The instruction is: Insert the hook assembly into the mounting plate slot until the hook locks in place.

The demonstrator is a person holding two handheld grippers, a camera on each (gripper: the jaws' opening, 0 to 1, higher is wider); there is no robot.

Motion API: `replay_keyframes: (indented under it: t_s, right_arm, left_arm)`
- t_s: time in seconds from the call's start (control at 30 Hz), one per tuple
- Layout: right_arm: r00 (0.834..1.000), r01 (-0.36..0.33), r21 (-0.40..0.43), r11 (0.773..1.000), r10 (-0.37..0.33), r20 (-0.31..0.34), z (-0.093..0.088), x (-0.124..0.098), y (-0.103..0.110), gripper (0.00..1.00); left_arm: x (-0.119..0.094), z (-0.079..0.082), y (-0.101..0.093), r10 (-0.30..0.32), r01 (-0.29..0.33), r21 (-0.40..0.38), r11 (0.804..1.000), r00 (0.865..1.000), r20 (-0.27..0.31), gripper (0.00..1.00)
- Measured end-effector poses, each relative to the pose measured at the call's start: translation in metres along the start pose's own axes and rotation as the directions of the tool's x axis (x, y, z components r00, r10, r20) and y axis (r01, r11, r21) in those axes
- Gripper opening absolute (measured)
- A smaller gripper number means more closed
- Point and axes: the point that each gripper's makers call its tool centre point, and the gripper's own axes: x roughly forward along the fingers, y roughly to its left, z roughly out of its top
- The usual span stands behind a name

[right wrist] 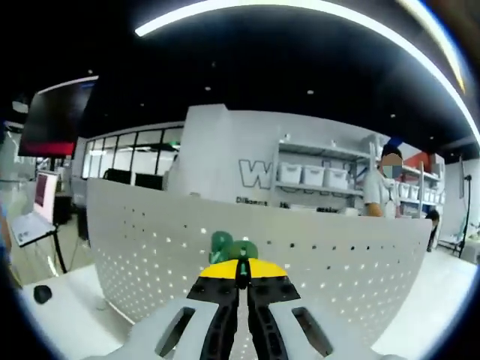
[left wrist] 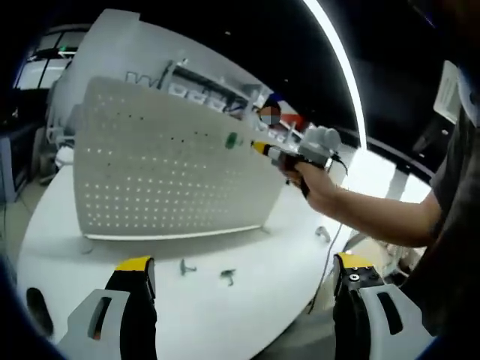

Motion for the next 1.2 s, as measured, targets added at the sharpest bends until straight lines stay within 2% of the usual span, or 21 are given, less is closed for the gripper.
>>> replay_keyframes:
  t_s: [0.3, 0.63, 0.8, 1.07, 1.2]
  right_arm:
    - [0.999, 0.032, -0.004, 0.999, -0.032, 0.022, 0.007, 0.017, -0.017, 0.00]
    - [0.998, 0.049, -0.008, 0.999, -0.049, 0.024, 0.003, 0.027, -0.024, 0.00]
    - [0.999, 0.051, -0.001, 0.999, -0.051, 0.014, -0.004, 0.033, -0.025, 0.00]
    - [0.998, 0.057, 0.007, 0.998, -0.057, 0.024, -0.009, 0.034, -0.025, 0.00]
    - [0.998, 0.057, 0.008, 0.998, -0.057, 0.009, -0.016, 0.036, -0.027, 0.00]
  left_arm:
    - [0.003, -0.001, 0.007, 0.012, -0.012, -0.011, 1.000, 1.000, -0.005, 1.00]
    - [0.006, 0.001, 0.010, 0.014, -0.014, -0.021, 1.000, 1.000, -0.009, 1.00]
    - [0.005, -0.004, 0.015, 0.026, -0.027, -0.023, 0.999, 0.999, -0.023, 1.00]
    - [0.008, -0.001, 0.015, 0.028, -0.028, -0.025, 0.999, 0.999, -0.021, 1.00]
    - [0.008, -0.002, 0.015, 0.028, -0.029, -0.029, 0.999, 0.999, -0.022, 1.00]
